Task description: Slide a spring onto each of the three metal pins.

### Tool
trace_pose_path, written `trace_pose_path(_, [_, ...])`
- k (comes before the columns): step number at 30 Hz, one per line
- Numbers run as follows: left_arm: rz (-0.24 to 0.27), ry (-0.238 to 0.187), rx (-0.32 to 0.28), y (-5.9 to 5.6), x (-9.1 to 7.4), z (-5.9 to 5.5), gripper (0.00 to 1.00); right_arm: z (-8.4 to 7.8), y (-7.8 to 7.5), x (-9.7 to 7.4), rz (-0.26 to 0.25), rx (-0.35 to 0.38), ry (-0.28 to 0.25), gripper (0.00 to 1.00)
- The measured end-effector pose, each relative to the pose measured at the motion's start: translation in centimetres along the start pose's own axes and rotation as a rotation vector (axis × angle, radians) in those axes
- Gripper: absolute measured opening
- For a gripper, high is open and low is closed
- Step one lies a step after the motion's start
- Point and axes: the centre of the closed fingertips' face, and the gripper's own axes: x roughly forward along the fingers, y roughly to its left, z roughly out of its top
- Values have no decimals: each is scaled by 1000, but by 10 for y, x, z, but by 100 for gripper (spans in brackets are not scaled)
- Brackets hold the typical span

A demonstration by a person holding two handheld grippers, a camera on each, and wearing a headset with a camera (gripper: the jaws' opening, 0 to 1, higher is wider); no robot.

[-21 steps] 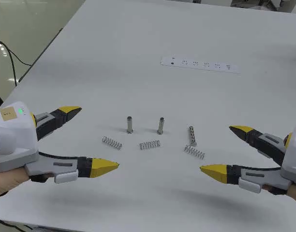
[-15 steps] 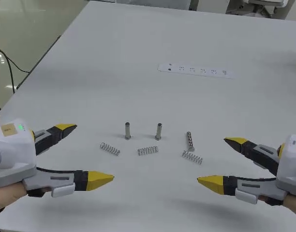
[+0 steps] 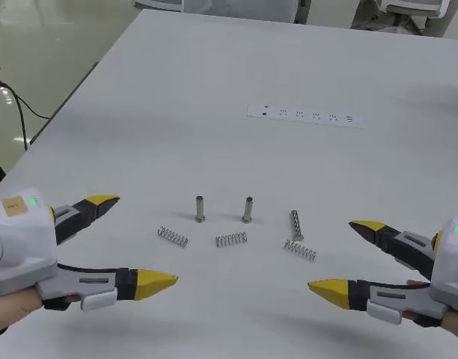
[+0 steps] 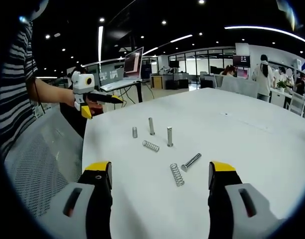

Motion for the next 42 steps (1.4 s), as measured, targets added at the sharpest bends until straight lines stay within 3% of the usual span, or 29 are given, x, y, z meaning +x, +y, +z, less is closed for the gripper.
trace_pose_path(33, [-19,1,2,-4,7,2,97,-10,1,-4,-6,33,4,77])
trace_pose_path(42, [-21,-22,-14,-3,7,5,97,-8,1,-1,1,33,-1,79])
